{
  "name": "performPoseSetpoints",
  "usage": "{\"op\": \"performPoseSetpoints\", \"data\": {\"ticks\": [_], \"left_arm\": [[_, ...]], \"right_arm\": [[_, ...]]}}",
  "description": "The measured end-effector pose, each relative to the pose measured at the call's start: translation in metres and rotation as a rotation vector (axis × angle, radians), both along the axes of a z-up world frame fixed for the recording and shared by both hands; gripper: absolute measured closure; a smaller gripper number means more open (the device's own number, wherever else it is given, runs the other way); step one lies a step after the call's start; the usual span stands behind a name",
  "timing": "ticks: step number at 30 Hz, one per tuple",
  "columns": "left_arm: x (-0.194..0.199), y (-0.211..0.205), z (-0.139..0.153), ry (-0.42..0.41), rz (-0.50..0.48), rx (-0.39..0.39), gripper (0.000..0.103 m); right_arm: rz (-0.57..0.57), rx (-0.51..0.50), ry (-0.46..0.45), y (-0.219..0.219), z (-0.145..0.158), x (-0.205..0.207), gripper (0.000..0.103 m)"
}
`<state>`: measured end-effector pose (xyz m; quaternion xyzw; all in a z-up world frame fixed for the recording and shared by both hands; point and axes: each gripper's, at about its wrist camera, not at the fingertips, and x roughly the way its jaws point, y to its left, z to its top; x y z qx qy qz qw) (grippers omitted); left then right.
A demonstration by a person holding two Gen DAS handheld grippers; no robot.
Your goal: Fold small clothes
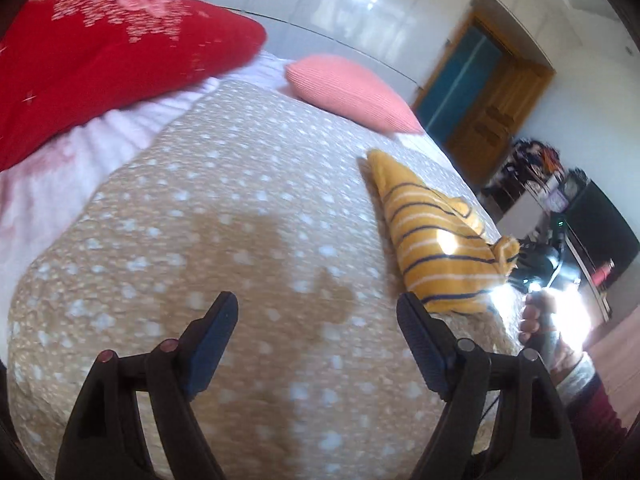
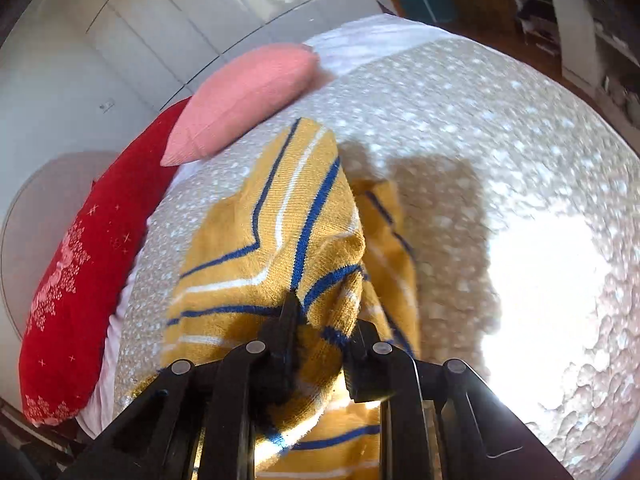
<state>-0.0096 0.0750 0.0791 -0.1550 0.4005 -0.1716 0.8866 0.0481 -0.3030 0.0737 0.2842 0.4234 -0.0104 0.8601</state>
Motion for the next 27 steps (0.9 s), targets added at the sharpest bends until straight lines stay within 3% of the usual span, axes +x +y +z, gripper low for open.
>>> {"op": "performPoseSetpoints", "data": {"ticks": [5,7,9,11,15,16,17,18,19,22,27], "left_arm": [[0.001,-0.045,0.004,0.026,-0.075,0.050,0.022],[-0.001,-0.054,0.005,0.021,-0.091,0.069,0.022],[-0.004,-0.064,0.007,0.016,-0.105,0.089,0.022],[-0.003,-0.070,0.005,0.026,-0.112,0.095,0.022],[0.004,-0.087,0.002,0.061,-0.122,0.085,0.022],[0.006,-0.092,0.003,0.066,-0.129,0.076,0.022],[0.007,-0.097,0.006,0.067,-0.132,0.073,0.022],[0.008,-0.100,0.008,0.066,-0.133,0.073,0.022],[0.010,-0.102,0.012,0.062,-0.134,0.073,0.022],[0.015,-0.106,0.022,0.051,-0.125,0.088,0.022],[0.008,-0.114,0.023,0.027,-0.095,0.205,0.022]], "right_arm": [[-0.025,0.158,-0.045,-0.039,-0.028,-0.016,0.084],[-0.022,0.121,-0.048,-0.044,-0.021,-0.019,0.071],[-0.055,0.049,-0.074,-0.051,-0.006,-0.031,0.069],[-0.030,0.052,-0.128,-0.055,0.011,-0.044,0.068],[0.083,0.044,-0.176,-0.030,0.029,-0.059,0.036],[0.108,0.027,-0.164,-0.018,0.026,-0.059,0.036],[0.139,0.016,-0.143,-0.009,0.019,-0.059,0.041],[0.178,0.019,-0.119,-0.003,0.010,-0.058,0.080],[0.220,0.023,-0.087,0.004,0.000,-0.057,0.095],[0.189,0.016,-0.042,-0.005,-0.020,-0.062,0.096],[0.139,0.116,-0.003,-0.035,-0.046,-0.075,0.093]]}}
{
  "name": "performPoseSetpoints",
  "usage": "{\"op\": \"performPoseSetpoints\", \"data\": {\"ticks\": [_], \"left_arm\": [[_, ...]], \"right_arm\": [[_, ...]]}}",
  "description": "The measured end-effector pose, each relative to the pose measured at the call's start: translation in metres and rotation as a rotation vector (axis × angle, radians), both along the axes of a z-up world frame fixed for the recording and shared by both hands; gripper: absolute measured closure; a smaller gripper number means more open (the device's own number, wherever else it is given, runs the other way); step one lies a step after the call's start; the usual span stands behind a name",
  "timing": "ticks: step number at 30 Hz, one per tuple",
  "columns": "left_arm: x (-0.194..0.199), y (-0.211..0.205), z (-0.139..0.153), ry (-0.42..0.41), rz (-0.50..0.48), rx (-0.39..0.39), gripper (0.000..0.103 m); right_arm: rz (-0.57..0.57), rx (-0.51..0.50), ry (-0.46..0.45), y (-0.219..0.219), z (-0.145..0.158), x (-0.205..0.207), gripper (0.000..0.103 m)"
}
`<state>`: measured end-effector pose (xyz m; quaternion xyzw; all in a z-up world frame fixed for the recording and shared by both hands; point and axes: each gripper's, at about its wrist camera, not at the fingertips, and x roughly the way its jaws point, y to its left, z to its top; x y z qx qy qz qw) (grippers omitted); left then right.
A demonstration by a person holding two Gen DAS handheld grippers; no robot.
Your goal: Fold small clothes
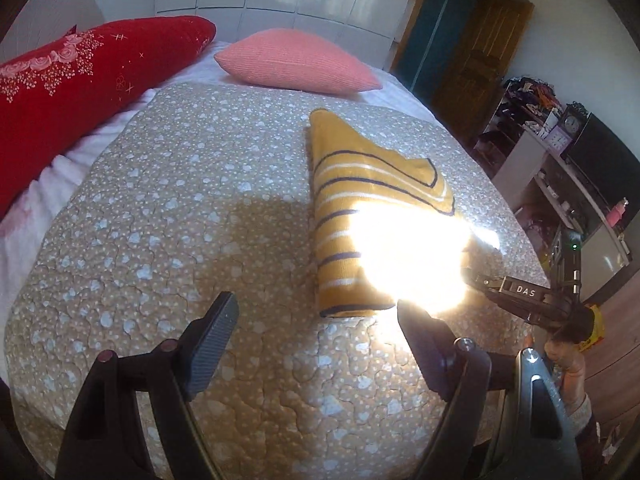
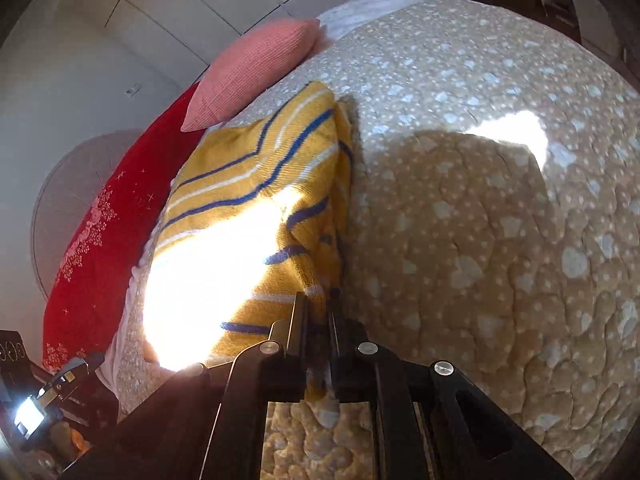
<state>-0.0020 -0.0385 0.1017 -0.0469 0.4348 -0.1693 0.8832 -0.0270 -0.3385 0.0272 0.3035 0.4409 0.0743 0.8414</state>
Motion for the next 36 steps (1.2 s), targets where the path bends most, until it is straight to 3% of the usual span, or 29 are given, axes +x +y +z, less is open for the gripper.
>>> {"op": "performPoseSetpoints", "data": {"ticks": [3,7,14,16,20,26,36], "left_arm": [[-0.010,-0.007,-0.005,-0.006,0.021,0.099,0.022],[-0.031,-0.014,-0.006,-0.049,0.052,0.203,0.022],[-0.055,-0.023,-0.006,-0.090,0.036,0.279,0.022],[-0.060,-0.026,-0.004,-0.114,0.032,0.302,0.022],[-0.065,-0.027,0.003,-0.137,0.030,0.300,0.022],[-0.075,-0.024,0.011,-0.180,0.045,0.311,0.022],[-0.084,0.018,0.006,-0.145,0.106,0.214,0.022]], "right_arm": [[-0.037,0.035,-0.012,-0.007,-0.009,-0.014,0.080],[-0.088,0.041,-0.068,-0.008,-0.004,-0.043,0.069],[-0.155,-0.008,-0.101,0.005,0.002,-0.092,0.069],[-0.176,-0.011,-0.110,0.007,0.003,-0.102,0.064],[-0.204,-0.015,-0.121,0.008,0.004,-0.120,0.060],[-0.189,-0.109,-0.128,0.024,0.015,-0.127,0.054],[-0.177,-0.183,-0.104,0.046,0.026,-0.125,0.049]]}}
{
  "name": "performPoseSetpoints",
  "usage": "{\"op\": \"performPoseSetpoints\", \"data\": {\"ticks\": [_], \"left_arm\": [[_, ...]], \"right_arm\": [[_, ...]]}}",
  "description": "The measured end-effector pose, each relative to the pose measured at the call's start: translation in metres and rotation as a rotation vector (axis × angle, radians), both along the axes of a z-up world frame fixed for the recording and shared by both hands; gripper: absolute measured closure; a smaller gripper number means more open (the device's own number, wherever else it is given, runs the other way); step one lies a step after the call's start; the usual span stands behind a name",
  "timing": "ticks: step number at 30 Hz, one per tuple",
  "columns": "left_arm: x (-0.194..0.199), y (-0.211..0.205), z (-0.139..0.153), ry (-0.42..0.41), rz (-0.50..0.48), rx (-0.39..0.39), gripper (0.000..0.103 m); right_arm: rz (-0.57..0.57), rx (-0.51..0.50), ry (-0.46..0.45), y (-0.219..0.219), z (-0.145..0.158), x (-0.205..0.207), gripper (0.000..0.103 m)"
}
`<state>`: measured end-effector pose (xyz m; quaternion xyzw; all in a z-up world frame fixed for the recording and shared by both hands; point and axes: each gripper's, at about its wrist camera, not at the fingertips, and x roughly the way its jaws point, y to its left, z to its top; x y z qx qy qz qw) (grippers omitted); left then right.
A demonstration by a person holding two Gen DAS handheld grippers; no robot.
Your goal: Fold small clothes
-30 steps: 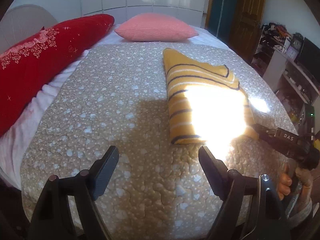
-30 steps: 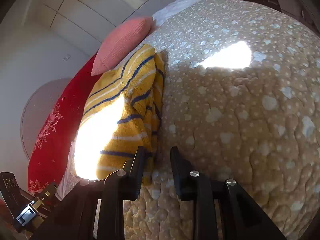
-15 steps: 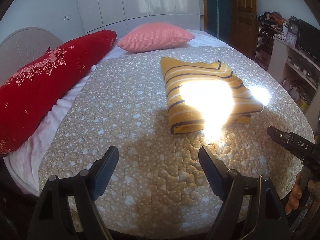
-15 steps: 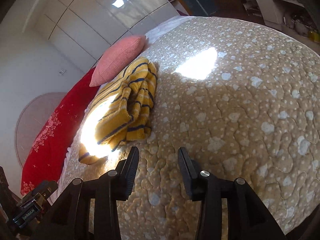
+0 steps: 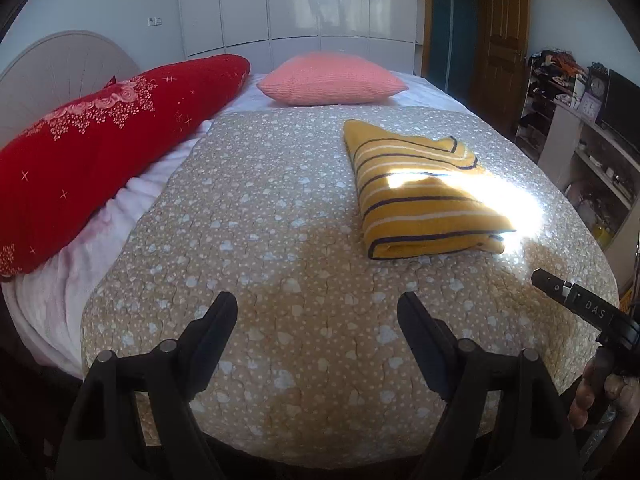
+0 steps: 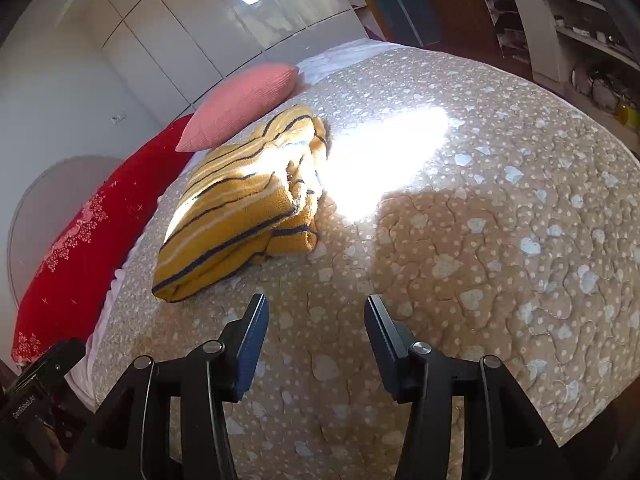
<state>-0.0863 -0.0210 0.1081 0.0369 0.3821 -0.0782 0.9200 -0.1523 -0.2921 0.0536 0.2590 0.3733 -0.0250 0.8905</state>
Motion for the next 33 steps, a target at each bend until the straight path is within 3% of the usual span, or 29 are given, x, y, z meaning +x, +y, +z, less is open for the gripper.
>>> {"op": "performPoseSetpoints", "data": {"ticks": [5,11,18,26,33], "left_arm": [[-0.008,0.048,-0.015,0.007,0.040,-0.063,0.021],[0.005,0.117,-0.042,0.102,0.116,-0.223,0.021],[0.008,0.170,-0.051,0.075,0.157,-0.252,0.021],[-0.001,0.155,-0.044,0.023,0.083,-0.203,0.021],[-0.002,0.123,-0.043,0.042,0.062,-0.158,0.021]], "right_arm": [[-0.032,-0.113,0.055,0.014,0.017,0.008,0.049],[-0.107,-0.223,0.120,0.034,0.045,0.027,0.049],[-0.233,-0.292,0.196,0.048,0.065,0.046,0.049],[-0.236,-0.343,0.189,0.073,0.077,0.050,0.044],[-0.192,-0.319,0.159,0.055,0.067,0.034,0.041]]}}
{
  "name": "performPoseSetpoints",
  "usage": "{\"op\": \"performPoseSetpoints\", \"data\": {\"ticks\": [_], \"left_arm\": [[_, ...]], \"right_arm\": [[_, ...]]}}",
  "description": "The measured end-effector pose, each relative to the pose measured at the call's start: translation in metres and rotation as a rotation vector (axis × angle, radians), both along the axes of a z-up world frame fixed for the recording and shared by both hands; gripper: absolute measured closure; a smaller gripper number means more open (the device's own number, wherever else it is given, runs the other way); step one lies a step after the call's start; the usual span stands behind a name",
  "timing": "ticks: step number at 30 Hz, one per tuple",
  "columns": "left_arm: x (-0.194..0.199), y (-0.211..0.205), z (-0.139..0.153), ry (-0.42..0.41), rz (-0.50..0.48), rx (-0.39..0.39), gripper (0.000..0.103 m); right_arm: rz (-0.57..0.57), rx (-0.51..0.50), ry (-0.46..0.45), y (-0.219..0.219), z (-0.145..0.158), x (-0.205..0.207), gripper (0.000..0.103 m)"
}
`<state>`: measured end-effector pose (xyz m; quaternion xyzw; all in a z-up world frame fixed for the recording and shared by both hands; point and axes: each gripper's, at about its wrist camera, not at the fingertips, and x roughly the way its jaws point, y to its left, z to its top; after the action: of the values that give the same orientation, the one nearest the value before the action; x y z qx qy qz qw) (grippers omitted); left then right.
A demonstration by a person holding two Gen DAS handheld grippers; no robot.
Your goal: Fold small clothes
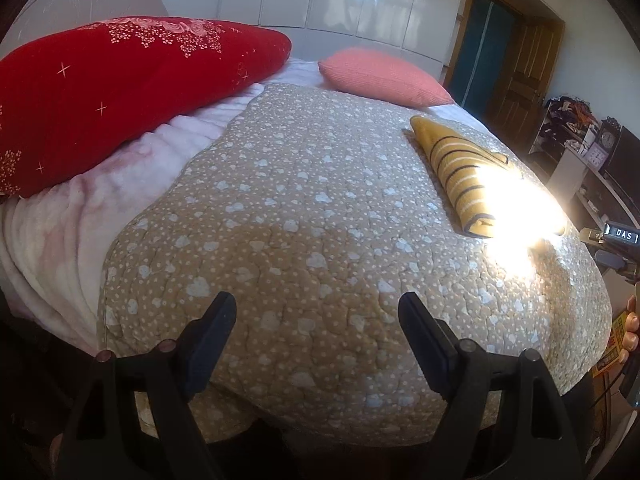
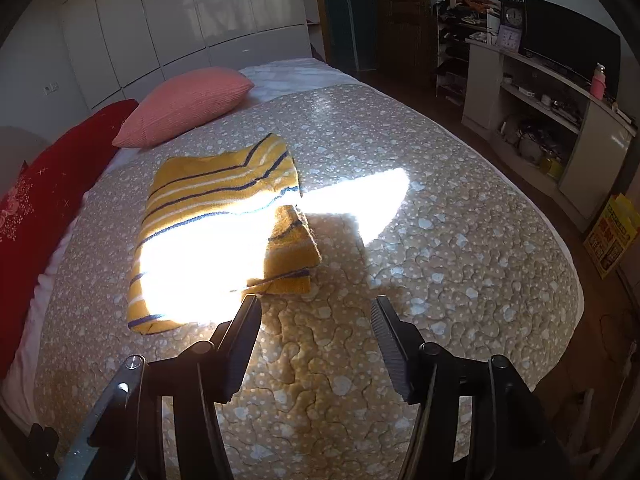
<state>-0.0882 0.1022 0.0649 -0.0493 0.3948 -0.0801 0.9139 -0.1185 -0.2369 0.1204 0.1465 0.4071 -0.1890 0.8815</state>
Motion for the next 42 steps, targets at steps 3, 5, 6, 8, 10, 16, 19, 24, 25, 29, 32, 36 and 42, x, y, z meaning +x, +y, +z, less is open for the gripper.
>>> {"op": "performPoseSetpoints", "data": {"ticks": [3,5,6,8,10,16,19,24,25,29,32,36,42], "left_arm": [[0.005,-0.012,-0.002,0.026,-0.013,0.021,0.021],[0.013,-0.016,-0.005,0.063,-0.008,0.009,0.021],[0.016,-0.017,-0.007,0.078,-0.004,0.002,0.021],[0.028,-0.018,-0.010,0.117,0.005,-0.027,0.021],[0.040,-0.021,-0.012,0.142,0.014,-0.053,0.021],[0.090,-0.053,-0.012,0.193,-0.034,-0.093,0.021],[0.115,-0.082,-0.003,0.171,-0.118,-0.118,0.021],[0.177,-0.125,-0.003,0.175,-0.220,-0.232,0.014],[0.189,-0.131,-0.006,0.190,-0.223,-0.251,0.014],[0.246,-0.161,-0.025,0.280,-0.253,-0.341,0.013],[0.275,-0.183,-0.039,0.329,-0.300,-0.386,0.008],[0.288,-0.199,-0.041,0.389,-0.354,-0.439,0.035],[0.295,-0.201,0.012,0.277,-0.356,-0.382,0.043]], "right_arm": [[0.003,0.048,-0.025,-0.022,-0.007,-0.008,0.039],[0.000,0.089,-0.043,-0.036,-0.014,-0.013,0.036],[0.001,0.104,-0.046,-0.042,-0.019,-0.016,0.035],[0.014,0.121,-0.046,-0.054,-0.028,-0.018,0.035],[0.035,0.125,-0.052,-0.062,-0.035,-0.016,0.035],[0.104,0.243,-0.099,-0.089,-0.054,0.013,0.034],[0.118,0.318,-0.161,-0.106,-0.051,0.036,0.030],[0.164,0.453,-0.183,-0.130,-0.058,0.092,0.025],[0.182,0.470,-0.177,-0.130,-0.061,0.104,0.025],[0.258,0.522,-0.149,-0.121,-0.076,0.150,0.025],[0.311,0.560,-0.128,-0.109,-0.084,0.185,0.025],[0.390,0.625,-0.071,-0.097,-0.100,0.222,0.054],[0.479,0.629,-0.166,-0.086,-0.062,0.229,0.069]]}}
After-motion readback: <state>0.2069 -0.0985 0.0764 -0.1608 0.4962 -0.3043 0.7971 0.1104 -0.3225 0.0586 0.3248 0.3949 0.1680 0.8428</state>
